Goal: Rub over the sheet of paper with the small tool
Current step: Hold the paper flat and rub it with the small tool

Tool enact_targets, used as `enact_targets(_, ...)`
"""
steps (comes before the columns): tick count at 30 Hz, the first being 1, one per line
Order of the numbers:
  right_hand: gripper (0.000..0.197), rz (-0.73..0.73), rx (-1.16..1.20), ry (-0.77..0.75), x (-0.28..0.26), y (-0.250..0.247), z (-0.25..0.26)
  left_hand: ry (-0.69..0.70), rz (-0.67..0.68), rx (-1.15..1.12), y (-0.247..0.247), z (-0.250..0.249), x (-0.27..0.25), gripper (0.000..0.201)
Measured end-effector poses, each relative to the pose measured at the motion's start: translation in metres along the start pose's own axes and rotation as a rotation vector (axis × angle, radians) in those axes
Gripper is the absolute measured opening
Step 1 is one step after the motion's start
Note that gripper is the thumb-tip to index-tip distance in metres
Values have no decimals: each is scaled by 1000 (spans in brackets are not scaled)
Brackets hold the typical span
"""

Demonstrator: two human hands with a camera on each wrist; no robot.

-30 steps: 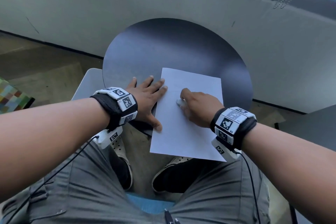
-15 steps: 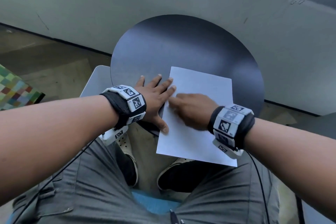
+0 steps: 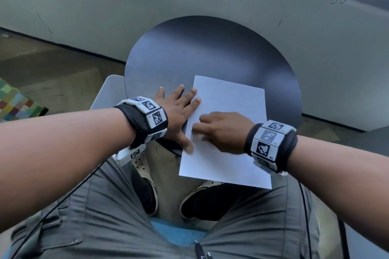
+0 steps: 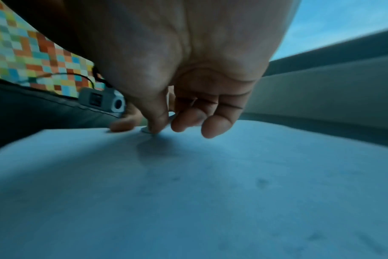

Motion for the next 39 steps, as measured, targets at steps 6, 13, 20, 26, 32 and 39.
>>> enact_targets(6,16,-39,27,185,9,-5,-4,-6,1,15,-1,0,0,148)
enact_targets(13,16,-39,23,474,0,-14,-77,-2,16,8,-1,-1,-1,143)
enact_targets(20,17,12,117,92,-4,4,-7,-17,67,27,-3,-4,-1,141)
enact_targets(26,16,-46,95,527,2,-2,-62,-42,80,32,-5,-6,-1,142)
enact_targets(32,19,18,126,296,3,-2,-34,-46,90,30,-8,-8,-3,141)
enact_targets(39,17,-48,112,225,-6,9,-21,-59,116,43,-7,-9,-2,136)
Point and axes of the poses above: each hand's wrist, its own x-axis towards the middle knuckle, its own y-axis out of the palm, z = x × y, the point moved 8 cm from there along x, towards the middle knuckle, and after that the axes turned 1 degree about -x, right-handed, at the moved point
